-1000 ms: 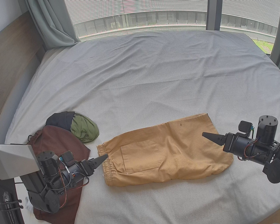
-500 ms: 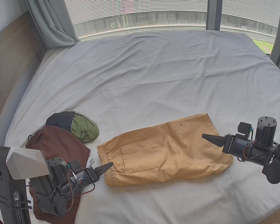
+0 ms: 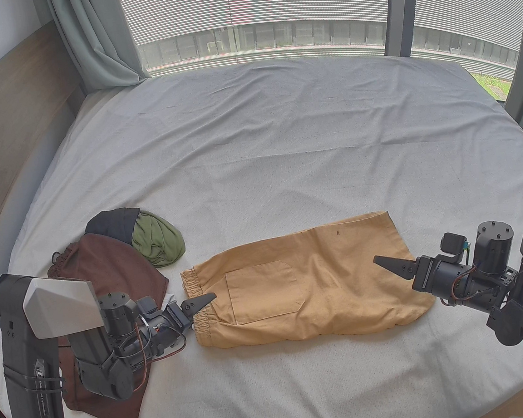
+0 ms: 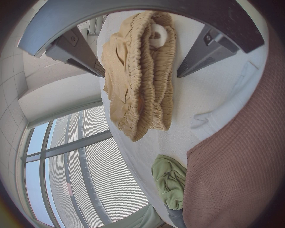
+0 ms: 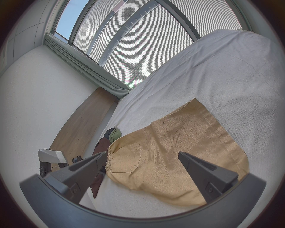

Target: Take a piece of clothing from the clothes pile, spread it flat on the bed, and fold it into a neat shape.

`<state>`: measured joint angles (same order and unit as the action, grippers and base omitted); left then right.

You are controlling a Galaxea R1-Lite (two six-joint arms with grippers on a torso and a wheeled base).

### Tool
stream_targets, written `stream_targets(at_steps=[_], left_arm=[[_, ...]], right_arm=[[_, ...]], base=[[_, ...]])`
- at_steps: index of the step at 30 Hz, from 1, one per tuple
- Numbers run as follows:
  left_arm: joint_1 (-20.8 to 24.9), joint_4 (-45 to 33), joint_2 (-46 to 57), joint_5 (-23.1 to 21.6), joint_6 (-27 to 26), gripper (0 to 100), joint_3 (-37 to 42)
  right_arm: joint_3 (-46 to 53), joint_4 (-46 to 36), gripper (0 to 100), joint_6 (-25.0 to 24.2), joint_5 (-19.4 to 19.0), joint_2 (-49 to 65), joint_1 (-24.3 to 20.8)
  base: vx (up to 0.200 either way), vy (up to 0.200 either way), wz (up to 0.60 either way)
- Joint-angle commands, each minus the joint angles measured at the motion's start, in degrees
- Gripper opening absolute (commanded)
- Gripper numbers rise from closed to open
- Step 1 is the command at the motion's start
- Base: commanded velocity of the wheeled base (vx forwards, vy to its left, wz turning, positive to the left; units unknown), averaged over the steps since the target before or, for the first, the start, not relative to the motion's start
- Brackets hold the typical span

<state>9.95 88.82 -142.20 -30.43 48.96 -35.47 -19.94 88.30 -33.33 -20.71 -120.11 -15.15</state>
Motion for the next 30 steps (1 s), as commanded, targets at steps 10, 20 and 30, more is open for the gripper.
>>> stream_targets(at_steps=[10, 20, 30], left_arm=[[4.29, 0.04, 0.35, 5.73, 4.74, 100, -4.08], [3.85, 0.04, -0.09, 5.82, 4.48, 100, -3.64], [3.94, 0.04, -0.18, 5.73, 4.04, 0, -3.55]], right_arm=[[-0.18, 0.03, 100, -0.07, -0.03, -0.3, -0.05], [-0.27, 0.03, 100, 0.02, -0.12, -0.38, 0.12], [-0.27, 0.03, 100, 0.02, -0.12, -0.38, 0.3]], base=[[0.0, 0.0, 0.0], [0.0, 0.0, 0.0], [0.0, 0.0, 0.0]])
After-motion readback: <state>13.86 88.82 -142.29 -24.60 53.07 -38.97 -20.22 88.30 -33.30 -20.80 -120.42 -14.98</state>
